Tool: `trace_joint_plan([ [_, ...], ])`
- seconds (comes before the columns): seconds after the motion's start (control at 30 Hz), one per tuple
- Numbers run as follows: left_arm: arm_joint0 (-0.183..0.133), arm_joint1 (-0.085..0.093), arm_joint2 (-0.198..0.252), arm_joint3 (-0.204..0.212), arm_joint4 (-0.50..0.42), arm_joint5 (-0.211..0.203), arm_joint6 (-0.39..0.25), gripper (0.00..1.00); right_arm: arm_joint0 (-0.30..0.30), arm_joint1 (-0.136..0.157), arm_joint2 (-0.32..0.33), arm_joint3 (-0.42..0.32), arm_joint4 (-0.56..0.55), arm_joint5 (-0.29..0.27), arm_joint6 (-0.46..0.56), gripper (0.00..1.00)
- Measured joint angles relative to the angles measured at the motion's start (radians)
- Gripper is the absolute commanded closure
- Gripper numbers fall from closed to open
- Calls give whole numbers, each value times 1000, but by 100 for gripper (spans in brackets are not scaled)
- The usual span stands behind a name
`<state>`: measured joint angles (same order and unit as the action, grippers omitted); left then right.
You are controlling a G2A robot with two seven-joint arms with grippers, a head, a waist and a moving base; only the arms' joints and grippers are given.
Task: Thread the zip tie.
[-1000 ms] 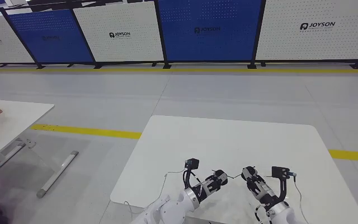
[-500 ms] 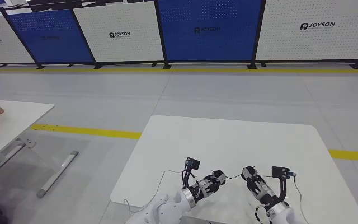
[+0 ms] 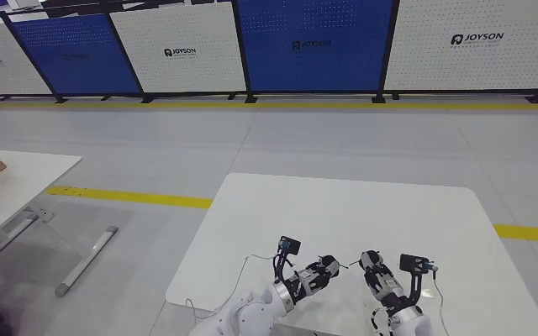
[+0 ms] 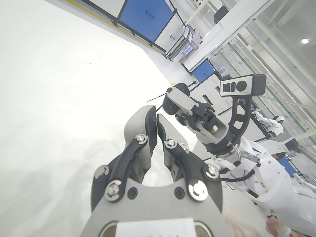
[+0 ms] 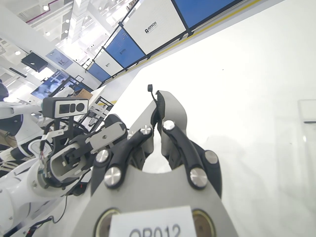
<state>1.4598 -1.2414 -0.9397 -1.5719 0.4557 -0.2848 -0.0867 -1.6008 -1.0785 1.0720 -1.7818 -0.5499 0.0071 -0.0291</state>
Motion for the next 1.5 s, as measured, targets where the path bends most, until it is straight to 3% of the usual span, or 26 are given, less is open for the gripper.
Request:
trace_joint_plan([
  [0.27, 0, 0, 0, 0, 0, 0, 0, 100, -1, -1, 2, 1, 3, 1, -4, 100],
  [0.53, 0, 0, 0, 0, 0, 0, 0, 100, -33, -15, 9, 14, 34, -8, -120, 100],
  [1.07, 0, 0, 0, 0, 0, 0, 0, 100, -36, -17, 10, 11, 28, -7, -135, 100],
  [1.5, 0, 0, 0, 0, 0, 0, 0, 100, -171, -37, 28, 24, 43, -185, -466, 100],
])
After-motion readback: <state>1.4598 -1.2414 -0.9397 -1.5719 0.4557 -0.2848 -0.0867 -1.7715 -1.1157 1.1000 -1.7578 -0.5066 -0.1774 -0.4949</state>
